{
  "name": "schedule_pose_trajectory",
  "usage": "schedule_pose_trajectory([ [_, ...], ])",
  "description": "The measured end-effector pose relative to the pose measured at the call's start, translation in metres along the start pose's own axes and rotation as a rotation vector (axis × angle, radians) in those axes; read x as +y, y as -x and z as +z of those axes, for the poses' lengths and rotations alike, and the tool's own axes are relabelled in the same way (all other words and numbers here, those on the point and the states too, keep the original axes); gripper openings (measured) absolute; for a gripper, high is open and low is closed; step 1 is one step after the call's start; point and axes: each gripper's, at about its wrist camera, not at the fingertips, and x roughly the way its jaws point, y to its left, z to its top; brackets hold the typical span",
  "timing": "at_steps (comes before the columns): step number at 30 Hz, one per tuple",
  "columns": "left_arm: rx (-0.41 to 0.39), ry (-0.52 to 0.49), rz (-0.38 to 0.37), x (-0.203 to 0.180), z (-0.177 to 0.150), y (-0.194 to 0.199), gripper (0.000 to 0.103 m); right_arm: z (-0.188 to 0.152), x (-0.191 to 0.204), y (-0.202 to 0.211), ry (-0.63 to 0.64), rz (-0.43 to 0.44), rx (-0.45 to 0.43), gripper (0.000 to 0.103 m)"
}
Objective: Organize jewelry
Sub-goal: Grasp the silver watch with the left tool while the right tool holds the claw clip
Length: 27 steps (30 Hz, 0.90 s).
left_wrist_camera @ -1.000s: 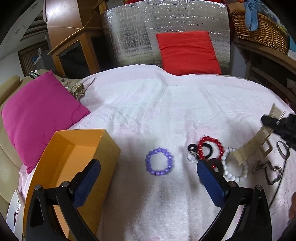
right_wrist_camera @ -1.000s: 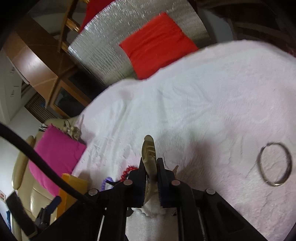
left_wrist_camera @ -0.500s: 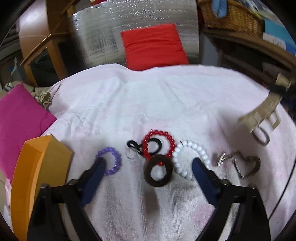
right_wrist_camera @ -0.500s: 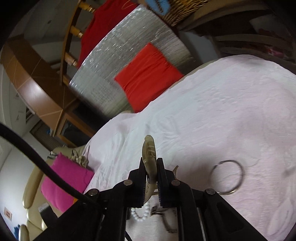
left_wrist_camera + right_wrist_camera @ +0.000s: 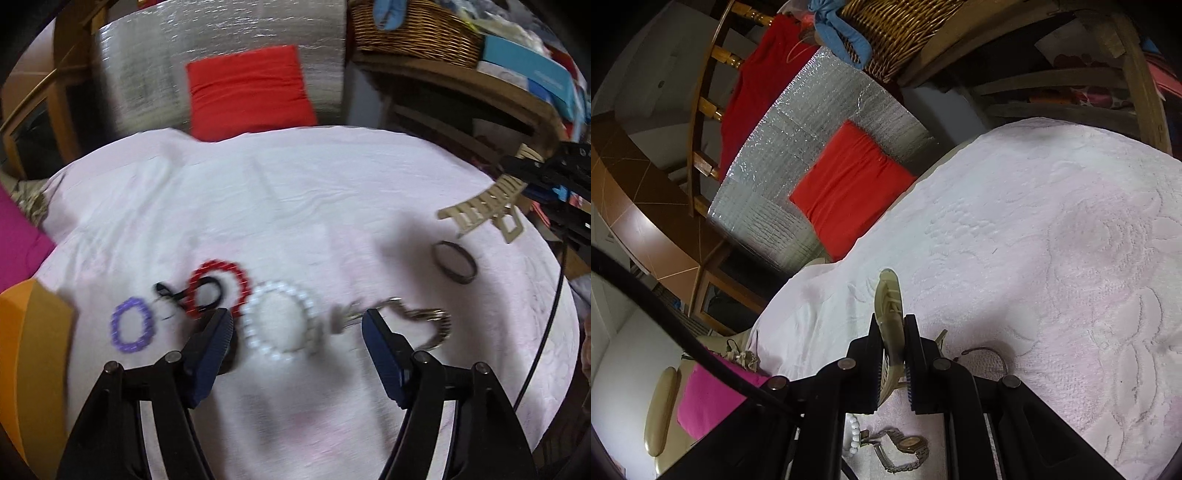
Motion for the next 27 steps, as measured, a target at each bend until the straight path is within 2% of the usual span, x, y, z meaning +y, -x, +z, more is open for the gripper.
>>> schedule_pose_trajectory([
  [8,0.037,0.010,-0.073,-0.020,0.008,-0.022,0.074,0.001,-0.009,0.006,-0.030,-0.003,-0.013,0.011],
  [12,0.069,-0.017,-0.091,-0.038,0.005,-0.033,0.073,0.006,-0.018,0.014,-0.033,-0.013,-0.034,0.011],
  [14,0.056,-0.028,-0.095,-0.044,0.005,-0.032,0.074,0.009,-0.024,0.019,-0.038,-0.020,-0.045,0.011],
  [17,0.061,-0.019,-0.145,-0.051,0.008,-0.033,0.074,0.012,-0.033,0.024,-0.043,-0.031,-0.045,0.011],
  [19,0.059,-0.047,-0.163,-0.061,0.005,-0.033,0.074,0.013,-0.037,0.025,-0.042,-0.036,-0.039,0.011],
  [22,0.060,-0.091,-0.159,-0.071,0.001,-0.036,0.075,0.014,-0.042,0.028,-0.039,-0.043,-0.037,0.011],
  [27,0.053,-0.106,-0.165,-0.073,-0.001,-0.035,0.075,0.017,-0.047,0.030,-0.056,-0.031,-0.043,0.011],
])
